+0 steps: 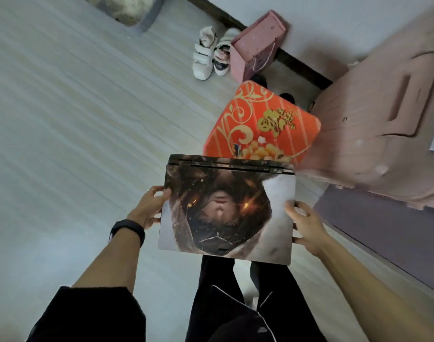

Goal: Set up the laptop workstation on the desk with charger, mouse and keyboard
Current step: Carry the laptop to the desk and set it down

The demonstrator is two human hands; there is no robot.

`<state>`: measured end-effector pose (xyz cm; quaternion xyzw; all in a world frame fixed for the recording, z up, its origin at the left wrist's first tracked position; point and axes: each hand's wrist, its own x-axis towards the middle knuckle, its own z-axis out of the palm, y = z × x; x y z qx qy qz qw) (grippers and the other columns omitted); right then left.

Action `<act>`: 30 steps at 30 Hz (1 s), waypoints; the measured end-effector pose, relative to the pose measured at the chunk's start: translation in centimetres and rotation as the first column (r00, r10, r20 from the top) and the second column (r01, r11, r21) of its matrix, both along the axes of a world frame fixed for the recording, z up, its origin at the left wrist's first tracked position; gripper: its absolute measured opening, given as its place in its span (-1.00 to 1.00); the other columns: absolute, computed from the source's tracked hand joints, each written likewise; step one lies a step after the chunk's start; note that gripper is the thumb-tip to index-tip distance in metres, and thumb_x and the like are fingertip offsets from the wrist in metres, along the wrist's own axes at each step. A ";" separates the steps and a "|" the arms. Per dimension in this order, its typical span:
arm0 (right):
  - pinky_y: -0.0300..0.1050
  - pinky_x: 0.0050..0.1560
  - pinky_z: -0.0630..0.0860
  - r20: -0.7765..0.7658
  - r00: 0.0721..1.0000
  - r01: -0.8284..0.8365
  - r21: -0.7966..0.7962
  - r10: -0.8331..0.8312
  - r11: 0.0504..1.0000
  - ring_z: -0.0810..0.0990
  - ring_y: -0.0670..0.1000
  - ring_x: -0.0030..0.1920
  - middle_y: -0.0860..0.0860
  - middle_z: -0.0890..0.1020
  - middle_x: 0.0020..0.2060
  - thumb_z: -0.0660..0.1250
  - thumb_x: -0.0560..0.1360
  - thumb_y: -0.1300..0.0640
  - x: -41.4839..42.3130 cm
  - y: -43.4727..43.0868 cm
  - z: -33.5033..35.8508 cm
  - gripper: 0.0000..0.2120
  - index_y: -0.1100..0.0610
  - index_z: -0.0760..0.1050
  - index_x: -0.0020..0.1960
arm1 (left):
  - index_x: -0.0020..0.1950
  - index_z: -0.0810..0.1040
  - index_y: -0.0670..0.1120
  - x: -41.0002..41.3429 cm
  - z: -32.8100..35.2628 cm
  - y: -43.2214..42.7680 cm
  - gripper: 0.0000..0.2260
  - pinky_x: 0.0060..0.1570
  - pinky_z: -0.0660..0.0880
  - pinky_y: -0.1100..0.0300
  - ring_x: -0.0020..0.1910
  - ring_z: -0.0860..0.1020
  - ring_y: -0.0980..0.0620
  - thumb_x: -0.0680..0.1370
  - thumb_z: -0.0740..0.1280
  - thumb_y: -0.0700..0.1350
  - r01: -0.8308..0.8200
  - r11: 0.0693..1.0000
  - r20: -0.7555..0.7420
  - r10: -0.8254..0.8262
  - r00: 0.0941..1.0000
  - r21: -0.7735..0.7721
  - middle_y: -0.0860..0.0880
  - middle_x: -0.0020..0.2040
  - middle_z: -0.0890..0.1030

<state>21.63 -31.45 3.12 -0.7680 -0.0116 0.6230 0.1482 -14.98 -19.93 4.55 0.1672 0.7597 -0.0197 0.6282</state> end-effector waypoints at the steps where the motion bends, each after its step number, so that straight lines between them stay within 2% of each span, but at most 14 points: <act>1: 0.08 -0.08 0.57 -0.010 0.999 -0.050 0.008 0.050 0.999 0.54 0.09 0.11 -0.05 0.54 0.15 0.34 0.55 -0.21 -0.7 0.1 0.7 -0.67 -0.10 0.50 0.25 | 0.33 0.37 0.00 -1.0 1.0 -1.5 -0.70 0.13 0.46 -0.19 0.16 0.53 -0.23 0.63 0.29 0.01 -0.047 0.999 -0.011 0.047 0.999 0.018 -0.20 0.21 0.56; 4: 0.04 -0.06 0.54 -0.035 0.986 -0.160 0.034 0.162 0.986 0.57 0.10 0.08 0.06 0.55 0.16 0.33 0.57 -0.18 -2.3 1.5 3.2 -0.75 -0.10 0.50 0.18 | 0.32 0.37 0.01 -3.7 4.6 -5.3 -0.69 0.13 0.46 -0.16 0.05 0.57 -0.15 0.62 0.30 0.03 -0.163 0.983 -0.024 0.165 0.986 0.083 -0.13 0.09 0.60; 6: 0.04 -0.06 0.49 -0.056 0.957 -0.279 0.085 0.284 0.956 0.60 0.22 0.13 0.24 0.50 0.23 0.33 0.58 -0.14 -3.9 3.1 5.8 -0.78 -0.04 0.52 0.13 | 0.31 0.37 0.02 -5.6 8.3 -8.0 -0.69 0.09 0.45 -0.12 0.00 0.57 -0.09 0.62 0.31 0.04 -0.266 0.953 -0.024 0.272 0.962 0.145 -0.07 0.03 0.60; 7: 0.07 -0.04 0.48 -0.039 0.953 -0.295 0.096 0.300 0.951 0.58 0.27 0.15 0.28 0.47 0.25 0.33 0.58 -0.12 -4.0 4.1 6.3 -0.76 0.02 0.52 0.12 | 0.31 0.37 0.02 -5.7 8.8 -8.3 -0.69 0.07 0.45 -0.10 -0.01 0.57 -0.08 0.61 0.31 0.05 -0.259 0.952 -0.028 0.267 0.963 0.162 -0.06 0.04 0.60; 8: 0.12 0.02 0.47 -0.018 0.937 -0.344 0.129 0.349 0.930 0.54 0.30 0.17 0.27 0.49 0.24 0.35 0.57 -0.11 -4.9 5.1 7.7 -0.75 0.03 0.53 0.12 | 0.32 0.38 0.02 -6.8 10.5 -9.4 -0.68 0.06 0.46 -0.09 0.00 0.58 -0.09 0.61 0.31 0.05 -0.291 0.937 -0.038 0.303 0.952 0.192 -0.08 0.07 0.60; 10: 0.22 0.17 0.45 -0.004 0.876 -0.469 0.218 0.482 0.856 0.49 0.17 0.17 0.03 0.54 0.17 0.38 0.54 -0.17 -8.2 7.0 12.1 -0.82 -0.11 0.55 0.06 | 0.34 0.38 0.01 -9.4 15.2 -12.7 -0.66 0.10 0.49 -0.14 0.07 0.59 -0.15 0.61 0.32 0.06 -0.395 0.881 -0.037 0.418 0.908 0.259 -0.13 0.15 0.59; 12: 0.21 0.23 0.48 0.068 0.819 -0.558 0.327 0.570 0.763 0.51 0.07 0.17 -0.09 0.55 0.12 0.38 0.52 -0.21 -10.7 9.3 15.8 -0.84 -0.18 0.56 0.03 | 0.35 0.39 0.00 -11.2 18.6 -14.7 -0.64 0.18 0.49 -0.22 0.13 0.57 -0.20 0.60 0.32 0.07 -0.452 0.833 -0.032 0.487 0.873 0.320 -0.16 0.18 0.58; 14: 0.12 0.20 0.53 0.105 0.761 -0.618 0.417 0.640 0.666 0.55 0.02 0.14 -0.10 0.58 0.08 0.38 0.52 -0.21 -13.9 10.8 19.2 -0.82 -0.16 0.57 0.05 | 0.35 0.39 0.00 -13.3 21.8 -16.3 -0.64 0.20 0.48 -0.26 0.14 0.57 -0.20 0.60 0.32 0.07 -0.516 0.765 -0.016 0.565 0.825 0.385 -0.16 0.18 0.58; 16: 0.03 0.09 0.56 0.167 0.698 -0.677 0.473 0.697 0.564 0.58 0.03 0.10 -0.02 0.59 0.07 0.38 0.53 -0.19 -17.4 12.1 22.4 -0.75 -0.08 0.56 0.12 | 0.35 0.41 -0.01 -15.5 24.9 -17.7 -0.64 0.15 0.51 -0.23 0.11 0.58 -0.19 0.60 0.33 0.07 -0.566 0.699 0.010 0.625 0.780 0.437 -0.16 0.16 0.59; 17: 0.05 0.06 0.59 0.192 0.677 -0.692 0.495 0.711 0.525 0.61 0.06 0.06 0.03 0.61 0.05 0.38 0.52 -0.20 -19.2 12.8 23.8 -0.73 -0.07 0.56 0.11 | 0.34 0.41 -0.01 -16.6 26.2 -18.4 -0.64 0.11 0.52 -0.20 0.08 0.59 -0.17 0.60 0.33 0.07 -0.584 0.667 0.024 0.649 0.760 0.464 -0.16 0.14 0.59; 19: 0.13 0.03 0.64 0.197 0.643 -0.703 0.535 0.740 0.468 0.65 0.14 0.04 0.09 0.65 0.04 0.40 0.47 -0.24 -23.6 13.6 26.6 -0.74 -0.11 0.57 0.05 | 0.32 0.43 -0.02 -19.3 29.0 -20.3 -0.66 0.05 0.55 -0.14 0.01 0.60 -0.16 0.60 0.33 0.07 -0.617 0.586 0.063 0.696 0.715 0.525 -0.16 0.09 0.60; 23: -0.04 -0.23 0.59 0.180 0.597 -0.702 0.589 0.782 0.400 0.66 0.14 0.01 0.09 0.66 0.06 0.40 0.51 -0.18 -32.6 13.8 31.2 -0.79 -0.08 0.57 0.03 | 0.25 0.47 -0.04 -25.3 33.2 -24.0 -0.70 -0.01 0.55 -0.09 -0.13 0.59 -0.11 0.58 0.35 0.07 -0.669 0.425 0.131 0.779 0.614 0.610 -0.12 -0.04 0.61; 25: -0.03 -0.24 0.59 0.182 0.555 -0.713 0.606 0.812 0.352 0.65 0.12 0.04 0.04 0.65 0.08 0.41 0.52 -0.16 -37.2 13.3 33.1 -0.79 -0.07 0.57 0.06 | 0.21 0.48 -0.03 -28.7 34.7 -26.0 -0.73 -0.01 0.55 -0.09 -0.15 0.59 -0.09 0.58 0.37 0.07 -0.688 0.363 0.152 0.810 0.566 0.628 -0.13 -0.04 0.62; 30: -0.02 -0.18 0.55 0.204 0.460 -0.736 0.631 0.864 0.243 0.58 0.07 -0.07 -0.01 0.60 0.00 0.39 0.56 -0.10 -47.7 11.1 35.7 -0.74 0.01 0.54 0.17 | 0.19 0.49 -0.04 -35.8 36.5 -31.1 -0.75 0.00 0.56 -0.09 -0.15 0.59 -0.11 0.59 0.37 0.03 -0.718 0.236 0.190 0.868 0.459 0.655 -0.14 -0.05 0.62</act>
